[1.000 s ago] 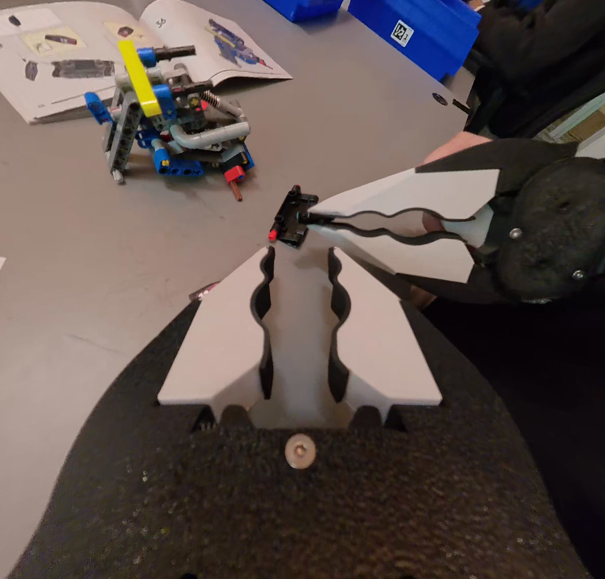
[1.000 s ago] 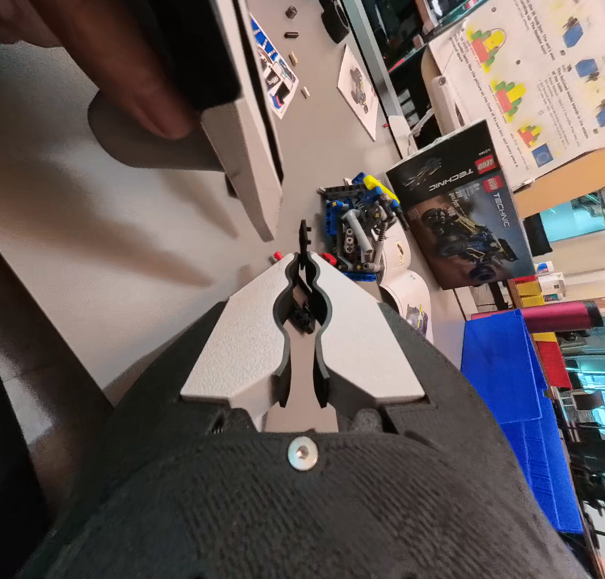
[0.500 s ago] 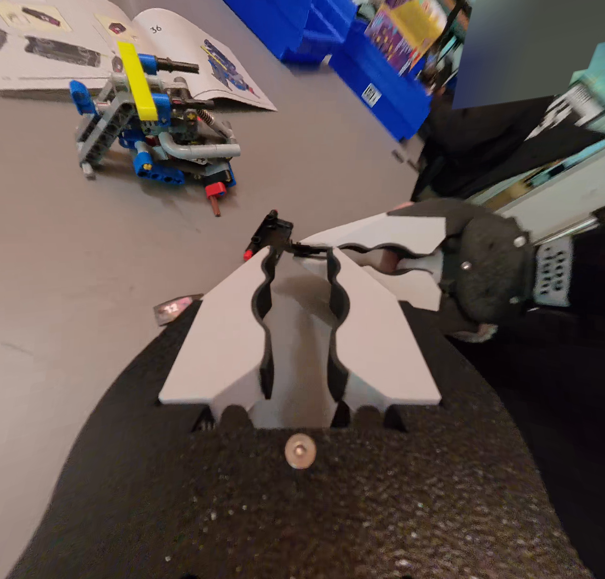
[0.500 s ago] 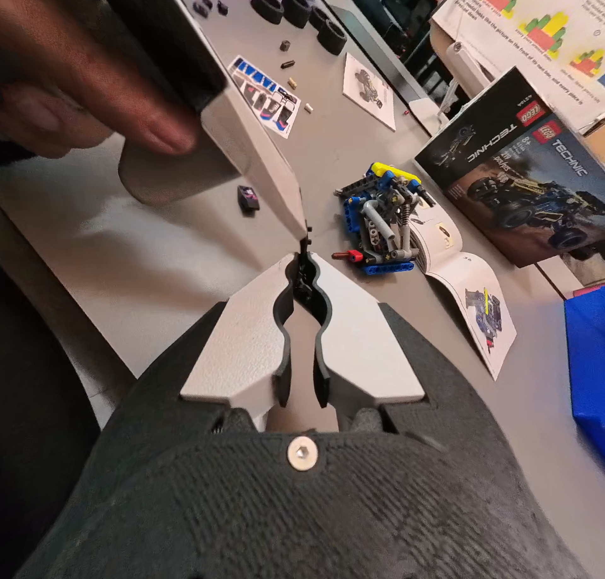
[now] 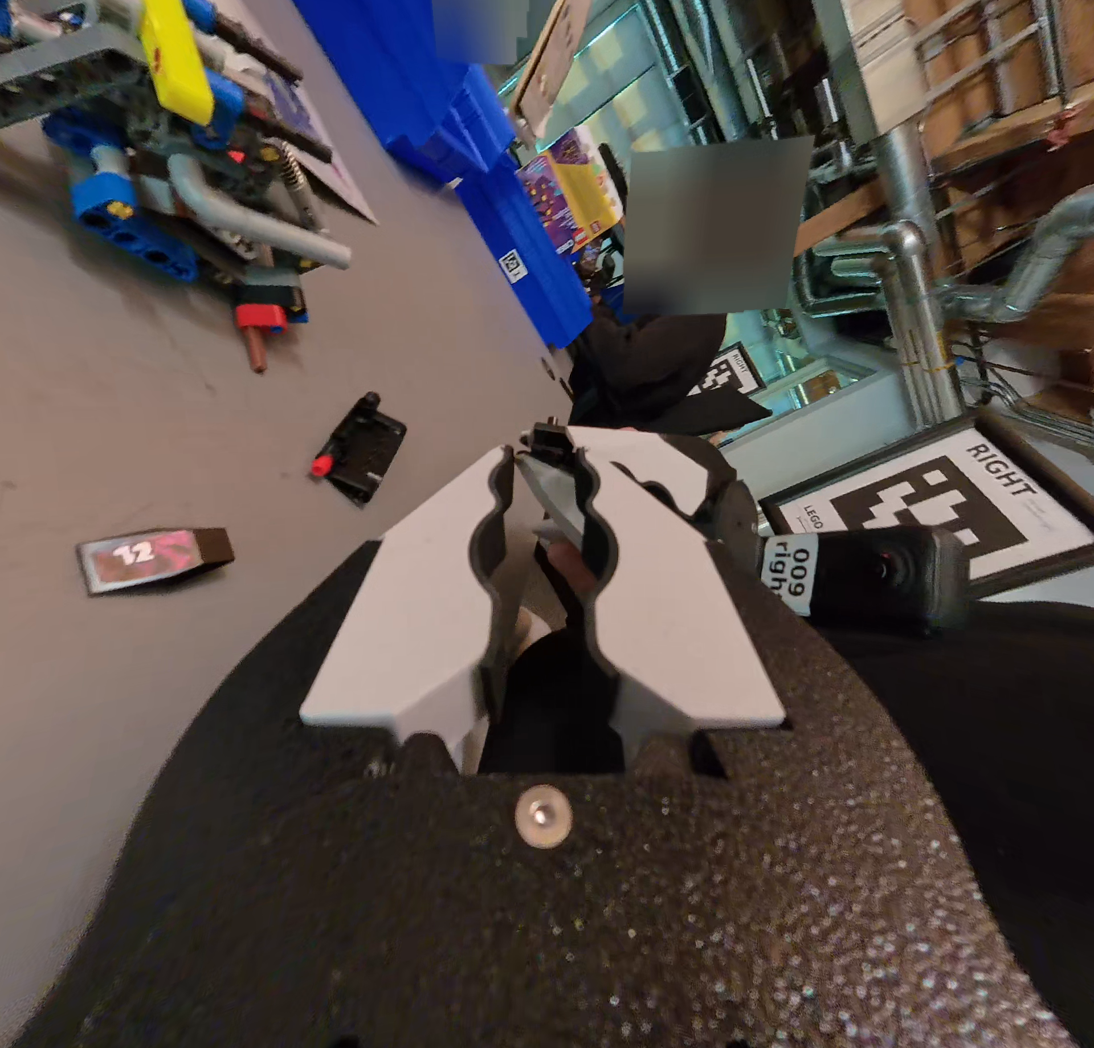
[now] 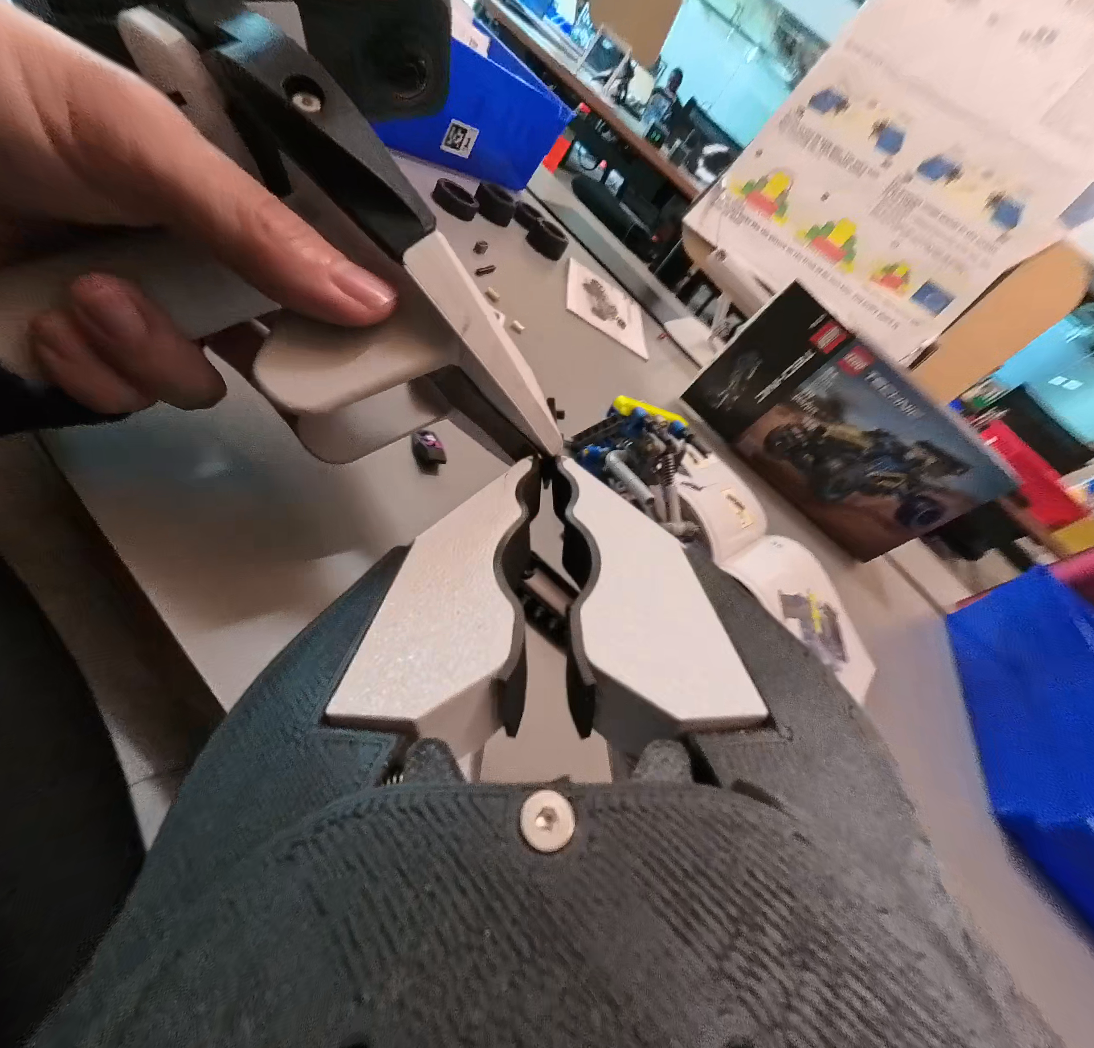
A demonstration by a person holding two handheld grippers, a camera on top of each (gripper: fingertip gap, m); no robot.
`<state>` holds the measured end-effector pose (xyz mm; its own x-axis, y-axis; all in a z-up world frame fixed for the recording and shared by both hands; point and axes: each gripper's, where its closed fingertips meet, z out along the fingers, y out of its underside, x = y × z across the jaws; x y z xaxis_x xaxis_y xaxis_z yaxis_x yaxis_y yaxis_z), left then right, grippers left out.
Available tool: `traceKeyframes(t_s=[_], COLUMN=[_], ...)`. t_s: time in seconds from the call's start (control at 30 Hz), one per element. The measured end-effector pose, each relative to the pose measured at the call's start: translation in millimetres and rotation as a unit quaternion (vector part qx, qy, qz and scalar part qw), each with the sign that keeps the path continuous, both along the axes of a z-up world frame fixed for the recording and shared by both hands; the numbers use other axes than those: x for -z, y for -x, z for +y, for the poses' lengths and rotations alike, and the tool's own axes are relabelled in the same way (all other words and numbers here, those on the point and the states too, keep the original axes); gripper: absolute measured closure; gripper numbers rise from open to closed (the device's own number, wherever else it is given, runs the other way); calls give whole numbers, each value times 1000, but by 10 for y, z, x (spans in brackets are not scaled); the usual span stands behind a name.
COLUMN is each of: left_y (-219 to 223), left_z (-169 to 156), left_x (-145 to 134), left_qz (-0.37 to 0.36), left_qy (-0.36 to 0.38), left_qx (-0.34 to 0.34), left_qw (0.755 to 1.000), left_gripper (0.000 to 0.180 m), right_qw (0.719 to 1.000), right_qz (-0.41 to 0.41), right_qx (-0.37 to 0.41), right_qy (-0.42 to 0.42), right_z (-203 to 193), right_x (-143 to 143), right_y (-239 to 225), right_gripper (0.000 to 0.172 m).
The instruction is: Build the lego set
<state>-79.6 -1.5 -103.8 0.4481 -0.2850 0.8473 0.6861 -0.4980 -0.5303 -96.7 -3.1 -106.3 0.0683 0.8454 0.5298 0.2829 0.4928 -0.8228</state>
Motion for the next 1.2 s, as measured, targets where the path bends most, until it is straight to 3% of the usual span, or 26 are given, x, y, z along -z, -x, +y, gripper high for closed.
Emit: traceKeyframes(t_s=[0.23,0.3,0.43,0.53,0.93,1.07,1.2], left_y=[60,63,40,0,17,53,29], left_z=[-40,-57,-89,-93,-111,-93,-88], left_x=[-255,-290,-299,-240,-369,-391,-418], left_qz=[-32,-12,37,76,44,49,69], left_qy=[-89,-111,-131,-132,-192,-196,-206], left_qx=[-7,-7,1,6,3,-4,0], left_qw=[995,994,991,988,980,979,976], left_gripper=[167,171,156,159,158,169,155], right_qw=[992,992,988,987,971,965,965], right_qz=[18,29,40,42,58,56,70], right_qx=[3,14,36,31,32,37,44], right_qy=[-122,-123,-146,-152,-229,-252,-249], right_z=[-77,-77,-24,-63,-83,-80,-51], right_x=[-138,-195,-278,-274,-353,-343,-398], right_y=[3,-2,-4,6,21,34,25], right_gripper=[172,172,172,172,172,172,172])
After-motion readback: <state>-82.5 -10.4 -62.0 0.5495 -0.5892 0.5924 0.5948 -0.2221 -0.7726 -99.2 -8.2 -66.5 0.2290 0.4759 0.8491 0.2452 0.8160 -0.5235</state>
